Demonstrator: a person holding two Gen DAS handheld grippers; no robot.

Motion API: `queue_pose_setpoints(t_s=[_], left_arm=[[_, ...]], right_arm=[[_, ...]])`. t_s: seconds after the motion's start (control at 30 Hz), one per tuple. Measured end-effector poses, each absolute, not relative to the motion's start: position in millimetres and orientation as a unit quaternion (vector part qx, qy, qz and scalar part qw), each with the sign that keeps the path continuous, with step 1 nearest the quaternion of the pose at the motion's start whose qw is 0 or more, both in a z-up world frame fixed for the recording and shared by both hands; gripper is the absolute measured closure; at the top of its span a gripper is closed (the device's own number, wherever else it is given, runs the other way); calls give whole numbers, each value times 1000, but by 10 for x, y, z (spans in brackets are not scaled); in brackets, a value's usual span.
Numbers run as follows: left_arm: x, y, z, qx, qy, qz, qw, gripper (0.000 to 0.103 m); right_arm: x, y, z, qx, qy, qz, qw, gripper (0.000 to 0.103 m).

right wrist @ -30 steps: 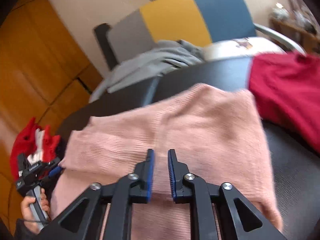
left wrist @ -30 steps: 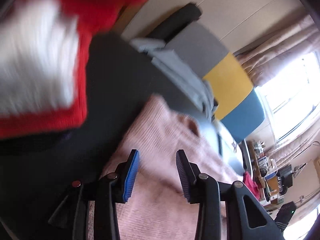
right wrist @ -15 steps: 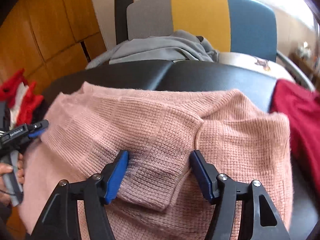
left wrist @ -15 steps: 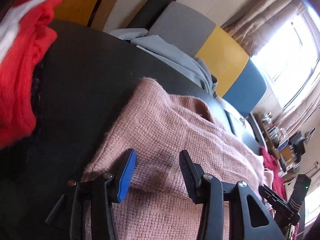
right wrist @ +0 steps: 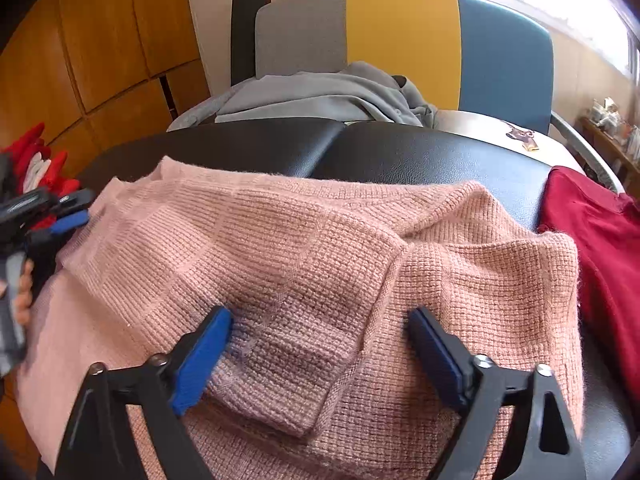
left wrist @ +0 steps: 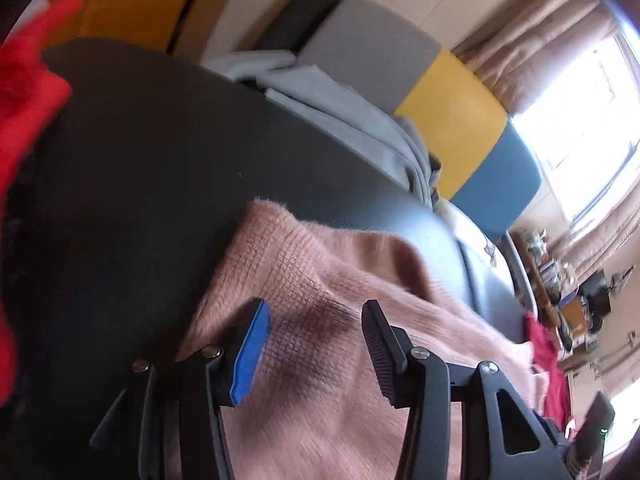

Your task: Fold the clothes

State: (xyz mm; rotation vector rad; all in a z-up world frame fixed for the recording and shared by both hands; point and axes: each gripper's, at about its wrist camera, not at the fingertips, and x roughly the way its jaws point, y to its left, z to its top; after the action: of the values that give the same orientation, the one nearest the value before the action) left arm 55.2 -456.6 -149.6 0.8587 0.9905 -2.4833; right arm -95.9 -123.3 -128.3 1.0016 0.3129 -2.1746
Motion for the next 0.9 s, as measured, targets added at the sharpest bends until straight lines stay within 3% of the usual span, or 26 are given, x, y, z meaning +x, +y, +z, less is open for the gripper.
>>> queue_pose_setpoints(t_s=[0.27, 0.43, 0.63, 0.9], left_arm=[[495, -4791, -1551, 277, 394, -867, 131, 61], [839, -4810, -1372, 289, 438, -846, 98, 52], [1784, -4487, -1106, 292, 360, -877, 130, 50], [2369, -3675, -1337, 326, 332, -871, 157, 49]], right_arm=[[-972, -1266, -1322, 390, 130, -844, 345, 0], [-1109, -1317, -1309, 395, 126, -841, 347, 0], [-1229, -1409, -1273, 395, 124, -841, 349, 0], [-1198, -1488, -1248, 395, 123, -844, 340, 0]])
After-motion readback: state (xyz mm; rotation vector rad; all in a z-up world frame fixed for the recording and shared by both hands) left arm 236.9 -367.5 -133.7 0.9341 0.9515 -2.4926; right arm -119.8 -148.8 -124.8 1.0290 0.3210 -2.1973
